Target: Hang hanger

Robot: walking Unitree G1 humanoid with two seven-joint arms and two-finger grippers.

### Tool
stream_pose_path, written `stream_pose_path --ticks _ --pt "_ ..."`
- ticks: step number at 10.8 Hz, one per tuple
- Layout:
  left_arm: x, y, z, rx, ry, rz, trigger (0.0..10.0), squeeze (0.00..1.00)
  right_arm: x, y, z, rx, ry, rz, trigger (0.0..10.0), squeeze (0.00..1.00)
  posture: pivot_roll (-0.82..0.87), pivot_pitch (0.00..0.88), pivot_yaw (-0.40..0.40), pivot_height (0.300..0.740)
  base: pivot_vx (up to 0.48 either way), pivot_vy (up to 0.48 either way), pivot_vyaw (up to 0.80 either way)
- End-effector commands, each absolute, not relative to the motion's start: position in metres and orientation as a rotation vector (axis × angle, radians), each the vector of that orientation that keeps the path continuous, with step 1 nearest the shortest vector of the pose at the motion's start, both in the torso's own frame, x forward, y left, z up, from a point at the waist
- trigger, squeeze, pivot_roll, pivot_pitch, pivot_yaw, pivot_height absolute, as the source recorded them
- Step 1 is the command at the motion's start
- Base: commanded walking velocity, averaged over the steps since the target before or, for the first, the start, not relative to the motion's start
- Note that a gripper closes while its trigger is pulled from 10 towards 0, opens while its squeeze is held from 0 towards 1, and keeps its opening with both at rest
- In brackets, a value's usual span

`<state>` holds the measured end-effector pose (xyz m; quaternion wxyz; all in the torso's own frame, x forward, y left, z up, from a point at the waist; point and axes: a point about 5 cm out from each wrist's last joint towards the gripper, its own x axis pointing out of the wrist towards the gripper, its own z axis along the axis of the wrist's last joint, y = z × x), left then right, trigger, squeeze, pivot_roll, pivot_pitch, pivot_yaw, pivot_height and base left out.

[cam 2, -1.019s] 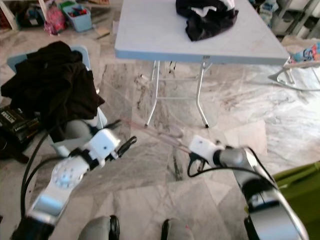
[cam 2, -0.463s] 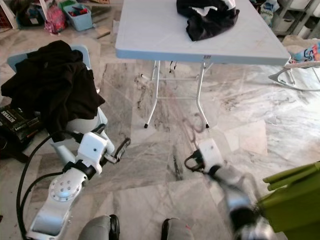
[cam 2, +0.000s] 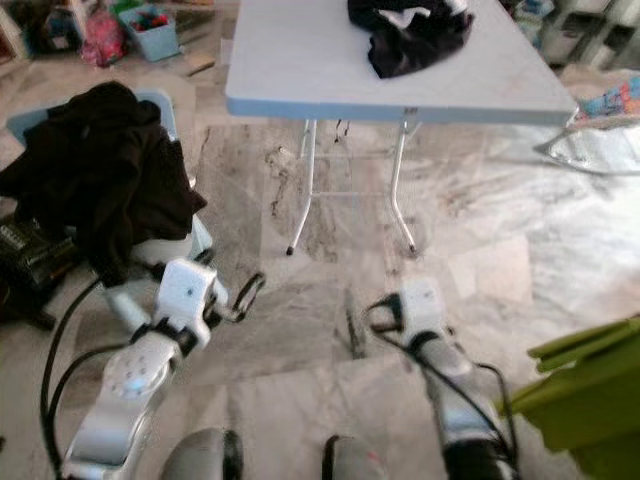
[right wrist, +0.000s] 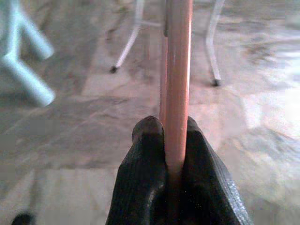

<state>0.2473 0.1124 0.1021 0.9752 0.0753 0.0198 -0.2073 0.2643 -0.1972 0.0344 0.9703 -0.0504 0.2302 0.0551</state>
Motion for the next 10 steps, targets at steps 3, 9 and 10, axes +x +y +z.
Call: stream_pose_path --ticks 3,9,10 --pt "0.251 0.115 0.106 0.149 0.044 -0.432 10.0 0.0 0.266 -0.199 0.043 -0.085 0.436 0.053 10.0 0.0 -0.02 0.123 -0.059 0.74 0.0 0.48 -0.8" --pt "0.256 0.113 0.108 0.17 0.06 -0.5 10.0 0.0 0.267 -0.189 0.05 0.067 0.411 -0.033 10.0 0.0 -0.02 0.113 -0.048 0.74 0.041 0.439 -0.53" --pt "0.255 0.112 0.105 0.172 0.082 -0.503 10.0 0.0 0.268 -0.188 0.051 0.096 0.404 -0.063 10.0 0.0 -0.02 0.113 -0.048 0.74 0.0 0.0 0.0"
